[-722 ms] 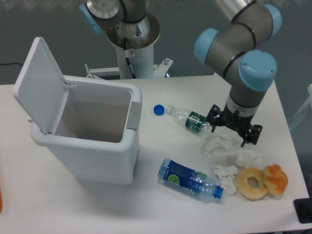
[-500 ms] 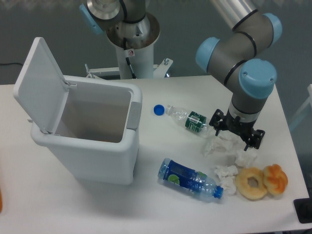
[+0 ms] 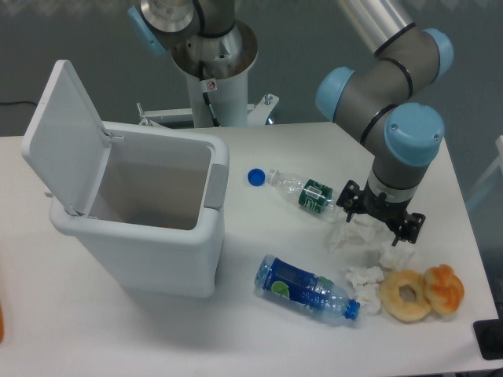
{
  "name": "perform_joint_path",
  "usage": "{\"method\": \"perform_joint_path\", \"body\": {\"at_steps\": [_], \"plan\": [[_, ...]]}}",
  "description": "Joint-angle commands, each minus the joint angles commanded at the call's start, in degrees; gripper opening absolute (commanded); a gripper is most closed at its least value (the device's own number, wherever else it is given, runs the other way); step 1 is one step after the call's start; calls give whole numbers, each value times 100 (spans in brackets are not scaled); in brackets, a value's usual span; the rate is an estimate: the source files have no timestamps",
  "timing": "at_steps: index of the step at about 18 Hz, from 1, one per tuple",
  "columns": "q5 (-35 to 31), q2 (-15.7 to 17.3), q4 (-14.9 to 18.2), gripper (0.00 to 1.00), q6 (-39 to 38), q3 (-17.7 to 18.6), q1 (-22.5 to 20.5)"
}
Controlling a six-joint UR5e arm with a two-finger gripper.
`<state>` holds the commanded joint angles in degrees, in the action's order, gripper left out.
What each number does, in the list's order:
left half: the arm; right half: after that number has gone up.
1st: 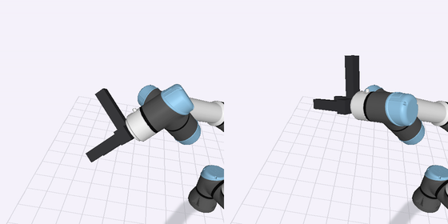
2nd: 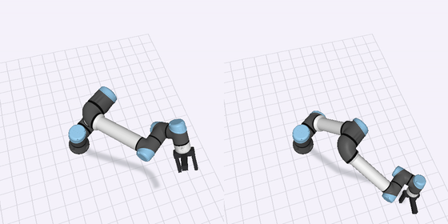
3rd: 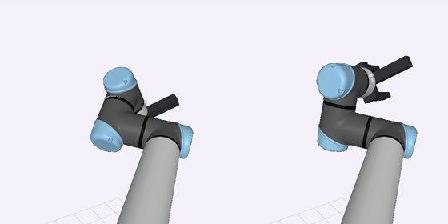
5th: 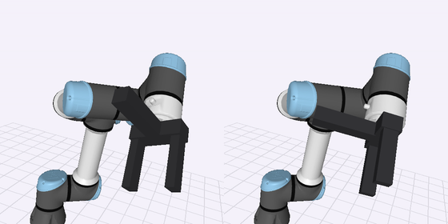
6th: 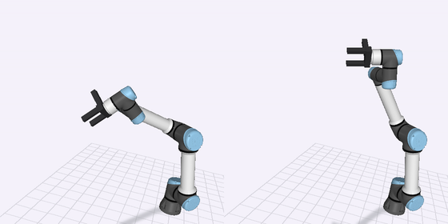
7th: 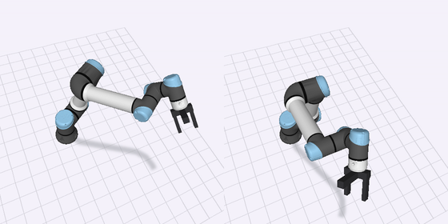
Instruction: Pick up the plastic bottle
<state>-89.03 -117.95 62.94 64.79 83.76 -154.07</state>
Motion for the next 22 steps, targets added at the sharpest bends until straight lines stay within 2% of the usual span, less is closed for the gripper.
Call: {"method": "perform_joint_path", "body": {"at_steps": [3, 6, 9, 12, 14, 19, 22], "plan": [[35, -26, -62, 100, -728, -61, 35], [490, -35, -193, 100, -1704, -158, 0], [756, -88, -282, 100, -2363, -290, 9], [747, -254, -475, 100, -3741, -579, 35], [712, -351, -545, 100, -4639, -642, 44], [686, -474, -879, 100, -5747, -650, 114], [467, -536, -932, 100, -6442, -642, 254]]}}
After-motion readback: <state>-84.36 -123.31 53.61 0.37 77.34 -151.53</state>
